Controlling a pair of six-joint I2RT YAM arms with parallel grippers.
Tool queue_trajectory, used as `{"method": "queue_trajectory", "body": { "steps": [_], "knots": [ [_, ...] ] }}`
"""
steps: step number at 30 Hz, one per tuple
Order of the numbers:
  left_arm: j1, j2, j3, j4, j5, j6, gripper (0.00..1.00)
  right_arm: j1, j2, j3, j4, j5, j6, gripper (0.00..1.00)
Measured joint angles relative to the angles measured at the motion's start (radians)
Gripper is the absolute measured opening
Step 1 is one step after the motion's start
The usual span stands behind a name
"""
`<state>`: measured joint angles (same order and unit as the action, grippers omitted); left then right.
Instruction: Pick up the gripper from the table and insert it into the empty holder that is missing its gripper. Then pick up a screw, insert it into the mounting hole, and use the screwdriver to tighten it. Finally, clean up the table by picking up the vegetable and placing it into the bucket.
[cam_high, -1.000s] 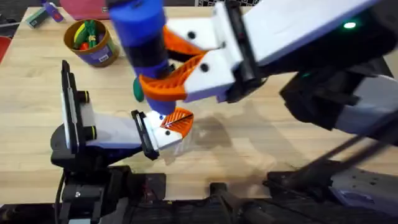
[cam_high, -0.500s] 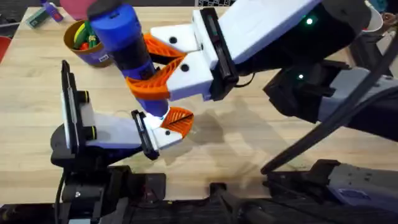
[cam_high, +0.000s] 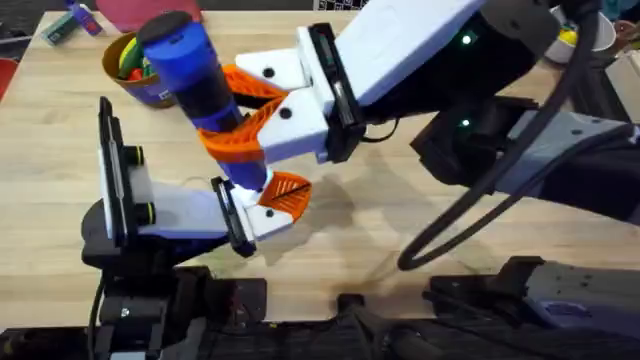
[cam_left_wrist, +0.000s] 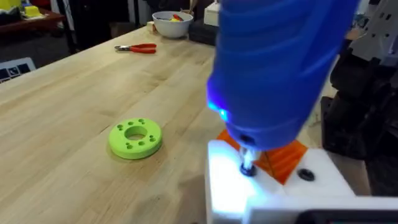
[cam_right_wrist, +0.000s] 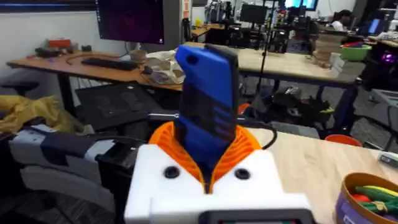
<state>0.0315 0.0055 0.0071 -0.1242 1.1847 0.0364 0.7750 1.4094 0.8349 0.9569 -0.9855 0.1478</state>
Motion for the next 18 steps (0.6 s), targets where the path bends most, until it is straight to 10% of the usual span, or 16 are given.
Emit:
{"method": "queue_trajectory", "body": {
  "steps": [18],
  "knots": [
    [0.000, 0.000, 0.000, 0.000, 0.000, 0.000, 0.011, 0.010, 0.000, 0.000, 0.008, 0.000, 0.002, 0.025]
  ]
}}
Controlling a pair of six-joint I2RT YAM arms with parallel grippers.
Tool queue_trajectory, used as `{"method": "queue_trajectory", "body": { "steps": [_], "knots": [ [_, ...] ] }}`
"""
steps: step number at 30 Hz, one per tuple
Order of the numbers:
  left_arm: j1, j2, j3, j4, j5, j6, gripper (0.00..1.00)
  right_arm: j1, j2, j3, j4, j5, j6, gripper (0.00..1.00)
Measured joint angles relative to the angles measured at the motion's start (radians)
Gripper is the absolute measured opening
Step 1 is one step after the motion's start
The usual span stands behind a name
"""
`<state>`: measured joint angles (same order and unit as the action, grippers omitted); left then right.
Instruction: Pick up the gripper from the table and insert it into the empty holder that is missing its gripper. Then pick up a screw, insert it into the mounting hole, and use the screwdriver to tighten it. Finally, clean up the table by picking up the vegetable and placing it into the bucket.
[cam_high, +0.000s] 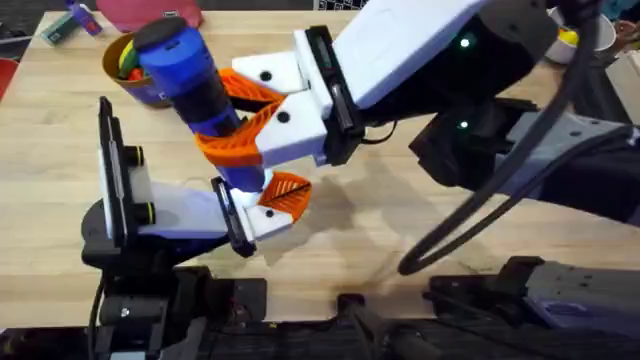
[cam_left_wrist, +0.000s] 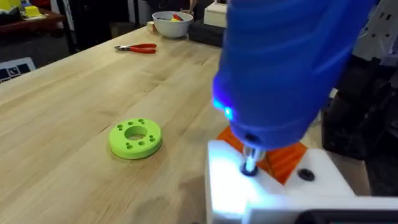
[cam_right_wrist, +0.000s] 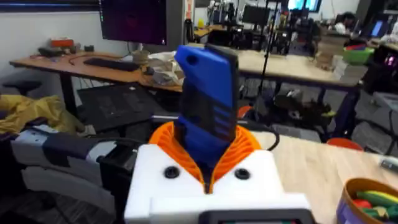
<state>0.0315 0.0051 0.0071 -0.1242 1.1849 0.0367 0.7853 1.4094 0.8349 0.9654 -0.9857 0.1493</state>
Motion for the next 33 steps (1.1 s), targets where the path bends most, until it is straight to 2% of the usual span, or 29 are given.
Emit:
{"method": "queue_trajectory", "body": {
  "steps": [11, 23, 33],
  "knots": [
    [0.000, 0.000, 0.000, 0.000, 0.000, 0.000, 0.011, 0.000, 0.000, 0.067, -0.006, -0.044, 0.038, 0.025],
    [0.000, 0.000, 0.000, 0.000, 0.000, 0.000, 0.011, -0.011, 0.000, 0.068, -0.097, -0.075, 0.016, 0.025],
    [0.000, 0.000, 0.000, 0.000, 0.000, 0.000, 0.011, -0.011, 0.000, 0.068, -0.107, -0.078, -0.012, 0.025]
  ]
}}
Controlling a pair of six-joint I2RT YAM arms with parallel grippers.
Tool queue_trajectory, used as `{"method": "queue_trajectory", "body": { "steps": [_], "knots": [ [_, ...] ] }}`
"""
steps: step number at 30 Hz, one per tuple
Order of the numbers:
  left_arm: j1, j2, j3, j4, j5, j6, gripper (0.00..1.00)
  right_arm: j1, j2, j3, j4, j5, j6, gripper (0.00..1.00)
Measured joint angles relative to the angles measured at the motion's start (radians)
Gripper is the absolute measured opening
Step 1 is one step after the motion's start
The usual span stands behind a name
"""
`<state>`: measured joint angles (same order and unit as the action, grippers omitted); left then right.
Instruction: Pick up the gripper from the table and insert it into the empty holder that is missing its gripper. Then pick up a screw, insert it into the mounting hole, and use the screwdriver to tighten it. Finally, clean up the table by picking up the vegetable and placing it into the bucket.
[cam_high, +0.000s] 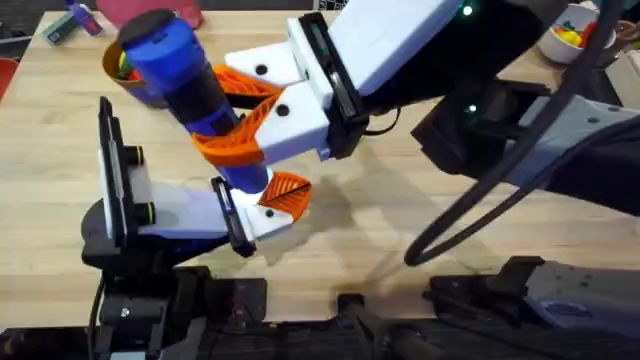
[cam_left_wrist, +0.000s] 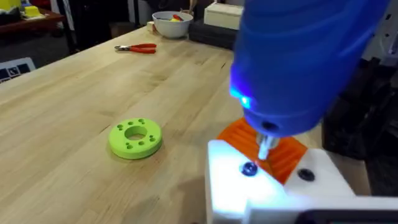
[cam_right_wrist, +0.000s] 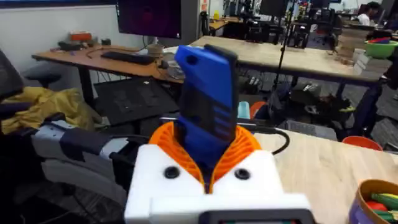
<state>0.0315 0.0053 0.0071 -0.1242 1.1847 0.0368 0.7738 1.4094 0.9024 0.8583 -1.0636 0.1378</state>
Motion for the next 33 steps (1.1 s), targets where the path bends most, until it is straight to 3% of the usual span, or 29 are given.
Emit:
{"method": "queue_trajectory", "body": {
  "steps": [33],
  "knots": [
    [0.000, 0.000, 0.000, 0.000, 0.000, 0.000, 0.011, 0.000, 0.022, 0.000, -0.013, 0.001, -0.038, 0.025]
  ]
}}
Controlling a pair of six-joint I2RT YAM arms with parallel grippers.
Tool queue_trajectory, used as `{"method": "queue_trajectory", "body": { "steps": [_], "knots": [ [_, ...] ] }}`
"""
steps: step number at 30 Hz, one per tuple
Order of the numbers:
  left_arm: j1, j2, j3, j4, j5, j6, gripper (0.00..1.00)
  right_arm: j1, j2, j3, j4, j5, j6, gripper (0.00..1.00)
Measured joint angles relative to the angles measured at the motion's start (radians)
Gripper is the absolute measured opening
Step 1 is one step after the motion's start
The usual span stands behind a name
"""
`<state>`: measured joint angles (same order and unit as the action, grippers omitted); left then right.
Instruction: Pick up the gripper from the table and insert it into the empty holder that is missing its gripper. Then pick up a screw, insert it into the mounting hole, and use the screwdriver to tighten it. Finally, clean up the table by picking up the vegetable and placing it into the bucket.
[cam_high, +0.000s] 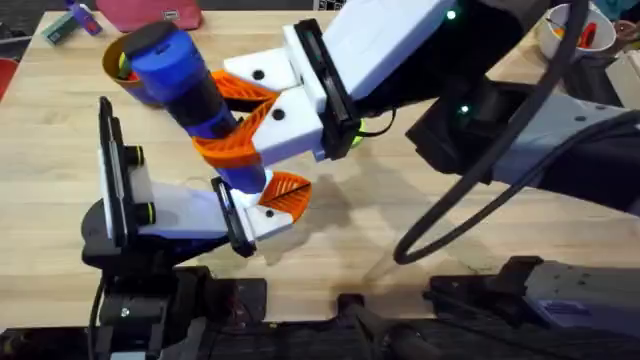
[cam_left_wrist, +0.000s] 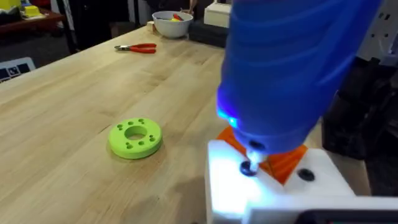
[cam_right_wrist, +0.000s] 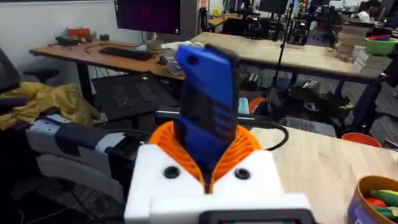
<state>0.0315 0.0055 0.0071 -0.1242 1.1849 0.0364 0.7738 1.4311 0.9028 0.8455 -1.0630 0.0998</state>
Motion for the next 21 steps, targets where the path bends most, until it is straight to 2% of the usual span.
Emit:
{"method": "queue_trajectory", "body": {
  "steps": [4, 9, 21],
  "knots": [
    [0.000, 0.000, 0.000, 0.000, 0.000, 0.000, 0.011, 0.000, 0.000, 0.000, 0.008, 0.000, -0.001, 0.025],
    [0.000, 0.000, 0.000, 0.000, 0.000, 0.000, 0.011, 0.000, 0.004, 0.000, 0.103, 0.000, 0.030, 0.025],
    [0.000, 0.000, 0.000, 0.000, 0.000, 0.000, 0.011, 0.000, 0.004, 0.010, 0.099, -0.001, 0.072, 0.025]
  ]
}}
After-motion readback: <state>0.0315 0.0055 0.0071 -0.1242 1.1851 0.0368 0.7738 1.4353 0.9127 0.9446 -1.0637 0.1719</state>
